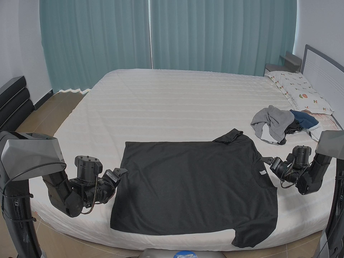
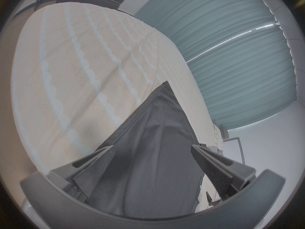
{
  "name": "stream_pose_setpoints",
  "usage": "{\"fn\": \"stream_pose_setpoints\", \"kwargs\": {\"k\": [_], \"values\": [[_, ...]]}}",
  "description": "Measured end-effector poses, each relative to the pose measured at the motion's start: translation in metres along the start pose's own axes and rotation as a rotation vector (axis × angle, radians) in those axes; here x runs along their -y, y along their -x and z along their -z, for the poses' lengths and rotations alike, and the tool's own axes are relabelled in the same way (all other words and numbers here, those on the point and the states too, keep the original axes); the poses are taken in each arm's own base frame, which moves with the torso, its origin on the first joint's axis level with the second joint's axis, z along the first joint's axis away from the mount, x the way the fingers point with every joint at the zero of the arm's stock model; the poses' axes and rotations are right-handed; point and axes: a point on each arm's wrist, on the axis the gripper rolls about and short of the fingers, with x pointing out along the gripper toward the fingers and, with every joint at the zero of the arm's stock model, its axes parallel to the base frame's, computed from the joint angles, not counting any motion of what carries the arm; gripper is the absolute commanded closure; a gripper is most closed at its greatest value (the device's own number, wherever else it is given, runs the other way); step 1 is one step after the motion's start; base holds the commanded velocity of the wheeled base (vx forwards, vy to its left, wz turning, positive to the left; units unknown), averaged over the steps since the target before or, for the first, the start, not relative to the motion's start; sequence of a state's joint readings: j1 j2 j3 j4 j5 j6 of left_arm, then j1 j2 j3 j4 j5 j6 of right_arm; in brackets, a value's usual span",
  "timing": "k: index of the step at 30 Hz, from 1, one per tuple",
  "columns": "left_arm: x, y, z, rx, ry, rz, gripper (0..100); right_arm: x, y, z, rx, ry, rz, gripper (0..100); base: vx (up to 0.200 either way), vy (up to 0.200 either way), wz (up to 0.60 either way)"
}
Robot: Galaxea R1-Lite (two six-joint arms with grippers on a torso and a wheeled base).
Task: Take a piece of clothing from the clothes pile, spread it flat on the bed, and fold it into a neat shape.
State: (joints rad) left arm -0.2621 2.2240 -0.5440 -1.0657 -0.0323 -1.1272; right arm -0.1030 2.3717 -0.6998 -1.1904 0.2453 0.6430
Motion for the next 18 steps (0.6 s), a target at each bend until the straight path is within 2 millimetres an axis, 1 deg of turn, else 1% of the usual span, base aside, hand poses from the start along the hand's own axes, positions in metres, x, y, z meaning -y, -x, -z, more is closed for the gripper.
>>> {"fn": "stream_pose_setpoints", "kwargs": {"k": [4, 8, 10, 12, 16, 18], "values": [[-0.002, 0.004, 0.002, -0.024, -0.009, 0.003, 0, 0.0, 0.035, 0.019, -0.039, -0.024, -0.008, 0, 0.0, 0.0, 0.0], [-0.004, 0.007, 0.003, -0.04, -0.019, 0.004, 0, -0.002, 0.063, 0.033, -0.053, -0.066, -0.063, 0, -0.2, 0.0, 0.0], [-0.005, 0.008, 0.004, -0.047, -0.023, 0.002, 0, -0.002, 0.076, 0.042, -0.086, -0.094, -0.072, 0, -0.2, 0.0, 0.0], [-0.006, 0.009, 0.004, -0.053, -0.026, -0.001, 0, -0.002, 0.087, 0.048, -0.122, -0.122, -0.084, 0, -0.2, 0.0, 0.0], [-0.007, 0.011, 0.006, -0.065, -0.031, -0.006, 0, 0.001, 0.097, 0.056, -0.184, -0.157, -0.089, 0, -0.2, 0.0, 0.0], [-0.007, 0.011, 0.007, -0.068, -0.032, -0.007, 0, 0.002, 0.099, 0.058, -0.193, -0.163, -0.082, 0, 0.0, 0.0, 0.0]]}}
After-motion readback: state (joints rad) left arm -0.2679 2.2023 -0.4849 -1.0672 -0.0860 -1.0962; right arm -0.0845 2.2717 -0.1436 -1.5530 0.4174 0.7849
